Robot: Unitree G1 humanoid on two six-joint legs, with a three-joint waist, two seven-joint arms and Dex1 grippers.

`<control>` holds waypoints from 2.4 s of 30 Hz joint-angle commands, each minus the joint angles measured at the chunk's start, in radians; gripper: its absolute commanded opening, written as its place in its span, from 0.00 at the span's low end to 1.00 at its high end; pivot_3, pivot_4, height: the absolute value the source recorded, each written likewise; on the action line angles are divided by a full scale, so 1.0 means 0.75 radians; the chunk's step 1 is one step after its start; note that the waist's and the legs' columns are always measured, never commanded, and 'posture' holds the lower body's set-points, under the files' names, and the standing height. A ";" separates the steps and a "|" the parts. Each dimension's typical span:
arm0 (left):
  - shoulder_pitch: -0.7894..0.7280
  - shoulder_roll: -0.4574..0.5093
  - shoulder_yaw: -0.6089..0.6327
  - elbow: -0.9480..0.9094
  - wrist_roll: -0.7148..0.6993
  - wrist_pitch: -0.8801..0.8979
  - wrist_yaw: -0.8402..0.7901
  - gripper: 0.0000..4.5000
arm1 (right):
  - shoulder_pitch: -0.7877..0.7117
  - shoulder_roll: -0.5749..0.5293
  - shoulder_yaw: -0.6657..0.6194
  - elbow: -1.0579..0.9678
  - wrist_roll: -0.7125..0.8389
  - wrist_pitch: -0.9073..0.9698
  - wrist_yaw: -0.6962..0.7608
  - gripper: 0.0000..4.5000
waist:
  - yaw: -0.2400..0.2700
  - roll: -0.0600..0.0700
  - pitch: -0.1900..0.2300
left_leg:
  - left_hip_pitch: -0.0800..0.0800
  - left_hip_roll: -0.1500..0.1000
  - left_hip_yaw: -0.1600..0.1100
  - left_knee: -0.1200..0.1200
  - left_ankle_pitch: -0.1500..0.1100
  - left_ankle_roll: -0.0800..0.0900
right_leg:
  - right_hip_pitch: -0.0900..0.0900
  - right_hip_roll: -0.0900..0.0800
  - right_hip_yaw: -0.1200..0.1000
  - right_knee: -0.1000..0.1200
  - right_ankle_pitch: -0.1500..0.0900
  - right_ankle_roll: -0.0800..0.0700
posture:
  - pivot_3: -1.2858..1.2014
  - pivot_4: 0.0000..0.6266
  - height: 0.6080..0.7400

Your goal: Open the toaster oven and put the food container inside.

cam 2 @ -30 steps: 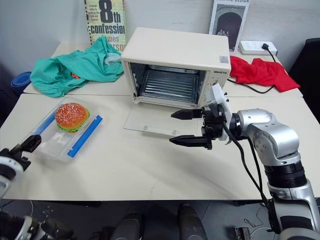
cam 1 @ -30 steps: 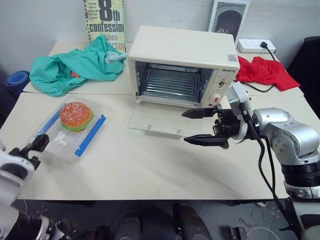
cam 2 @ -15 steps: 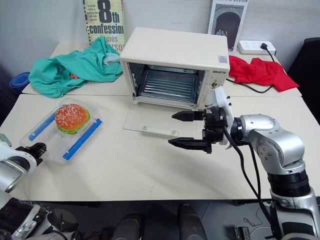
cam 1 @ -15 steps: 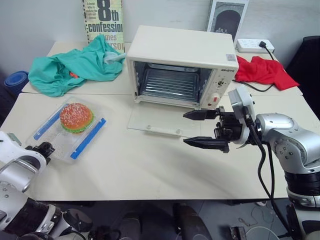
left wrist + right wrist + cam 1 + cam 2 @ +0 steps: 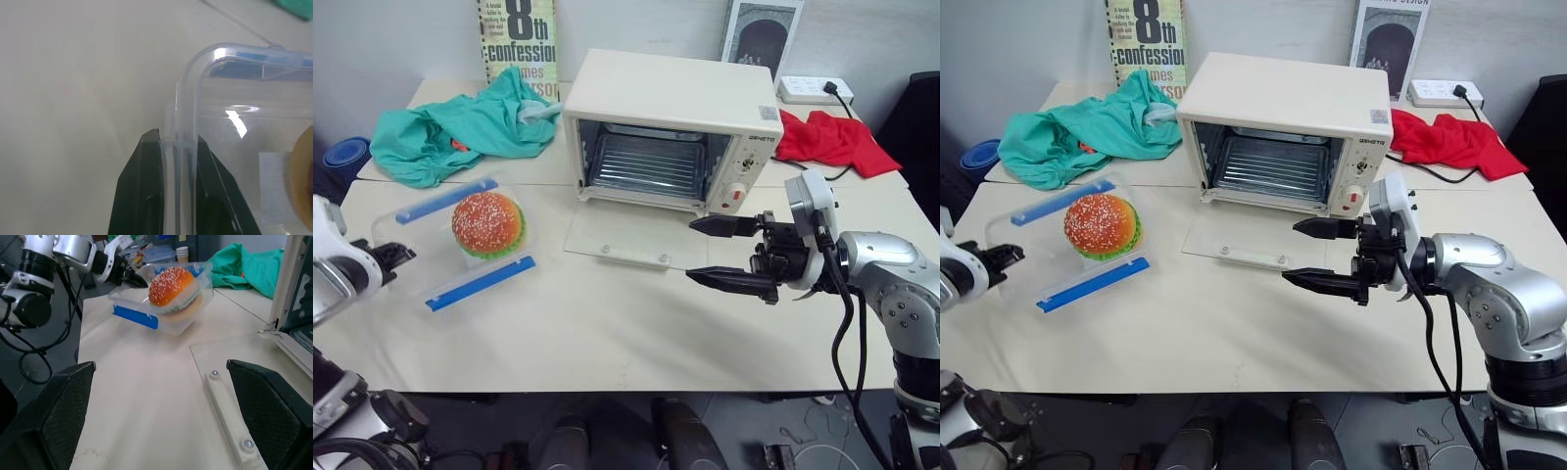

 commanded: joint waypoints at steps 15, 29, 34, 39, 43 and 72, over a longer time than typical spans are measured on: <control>-0.661 -0.248 -0.641 0.536 -0.041 -0.013 -0.083 0.04 | 0.234 -0.061 -0.230 -0.195 0.075 -0.014 -0.171 1.00 | 0.006 0.000 0.000 | -0.001 -0.002 -0.001 0.000 0.001 -0.001 | 0.000 -0.001 0.000 0.000 0.000 0.001 | 0.52 0.24 1.00; -0.940 -0.480 -0.870 0.846 0.387 -0.266 -0.331 0.21 | 0.418 -0.013 -0.310 -0.300 0.083 -0.075 -0.348 1.00 | 0.000 -0.001 0.000 | -0.001 -0.002 0.003 -0.002 0.003 -0.001 | -0.002 0.000 0.003 0.001 0.000 0.001 | 0.52 0.24 1.00; -0.947 -0.516 -0.874 0.844 0.450 -0.290 -0.402 0.53 | 0.450 -0.009 -0.303 -0.308 0.076 -0.102 -0.373 1.00 | 0.003 -0.001 0.001 | -0.001 -0.002 0.003 -0.002 0.003 -0.001 | -0.002 0.000 0.002 0.000 0.001 0.001 | 0.52 0.24 1.00; -0.890 -0.495 -0.786 0.731 0.442 -0.400 -0.489 0.66 | 0.473 -0.009 -0.299 -0.319 0.087 -0.108 -0.393 1.00 | -0.004 -0.001 0.000 | -0.001 -0.002 0.003 -0.002 0.003 -0.001 | -0.002 0.000 0.003 0.001 0.001 0.002 | 0.52 0.24 1.00; -0.778 -0.438 -0.670 0.547 0.358 -0.391 -0.604 0.66 | 0.487 -0.013 -0.300 -0.327 0.109 -0.102 -0.405 1.00 | -0.007 -0.001 0.000 | 0.000 -0.001 0.003 -0.002 0.003 -0.001 | -0.002 0.001 0.003 0.002 0.001 0.002 | 0.52 0.24 1.00; -0.092 -0.292 -1.248 -0.026 0.604 -1.133 -1.354 0.00 | 0.054 0.274 0.299 0.144 -0.504 -0.299 -0.597 0.01 | -0.001 0.000 0.000 | -0.001 -0.001 0.001 -0.001 0.005 0.004 | -0.001 0.001 0.003 0.000 0.000 0.001 | 0.52 0.24 1.00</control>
